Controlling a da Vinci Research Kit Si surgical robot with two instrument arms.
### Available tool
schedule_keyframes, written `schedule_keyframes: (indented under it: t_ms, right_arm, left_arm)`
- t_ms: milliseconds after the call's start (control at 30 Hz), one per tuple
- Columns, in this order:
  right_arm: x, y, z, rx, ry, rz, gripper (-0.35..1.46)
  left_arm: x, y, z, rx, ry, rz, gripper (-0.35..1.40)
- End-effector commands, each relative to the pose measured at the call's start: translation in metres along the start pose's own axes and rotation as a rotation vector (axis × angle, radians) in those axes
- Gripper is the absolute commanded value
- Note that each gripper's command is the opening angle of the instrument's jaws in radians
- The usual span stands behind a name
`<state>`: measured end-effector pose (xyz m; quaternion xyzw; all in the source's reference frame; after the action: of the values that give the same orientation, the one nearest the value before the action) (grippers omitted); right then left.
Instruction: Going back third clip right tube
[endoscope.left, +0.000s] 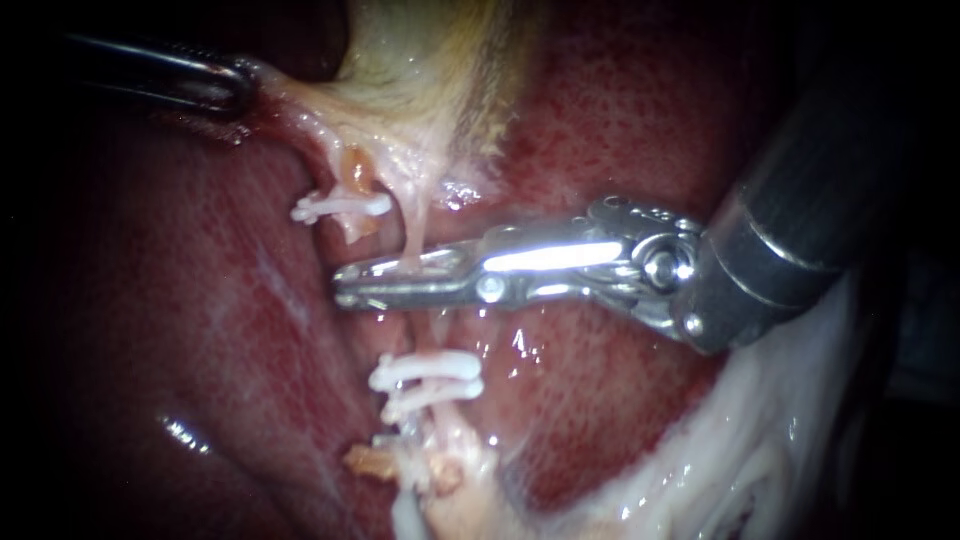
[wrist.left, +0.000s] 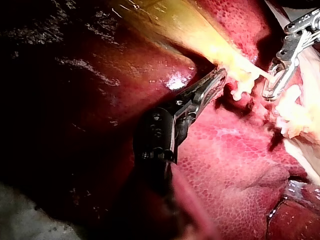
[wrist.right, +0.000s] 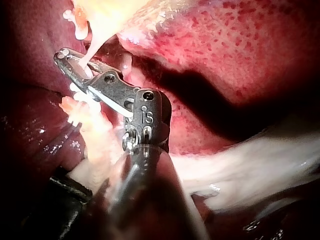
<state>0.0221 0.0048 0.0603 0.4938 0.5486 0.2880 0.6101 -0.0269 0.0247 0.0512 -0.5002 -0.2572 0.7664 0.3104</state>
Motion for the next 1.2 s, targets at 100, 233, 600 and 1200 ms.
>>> schedule_keyframes:
  t_ms: [100, 233, 600, 1200]
  right_arm:
    - [-0.0003, 0.0009, 0.0, -0.107, 0.022, -0.041, 0.39]
    - [-0.001, 0.0032, -0.0005, -0.2, -0.004, -0.065, 0.48]
    - [-0.0022, 0.001, -0.0059, -0.287, -0.107, -0.373, 0.5]
    - [-0.005, -0.0067, -0.0151, -0.309, -0.215, -0.709, 0.5]
  left_arm:
    - [0.0, 0.0, 0.0, -0.001, 0.0, 0.0, -0.35]
    - [0.0, 0.0, 0.0, -0.001, 0.0, 0.001, -0.35]
    - [-0.0001, 0.0, -0.0001, -0.001, 0.0, 0.001, -0.35]
    - [-0.0019, -0.0006, 0.0021, 0.001, 0.0, 0.011, -0.35]
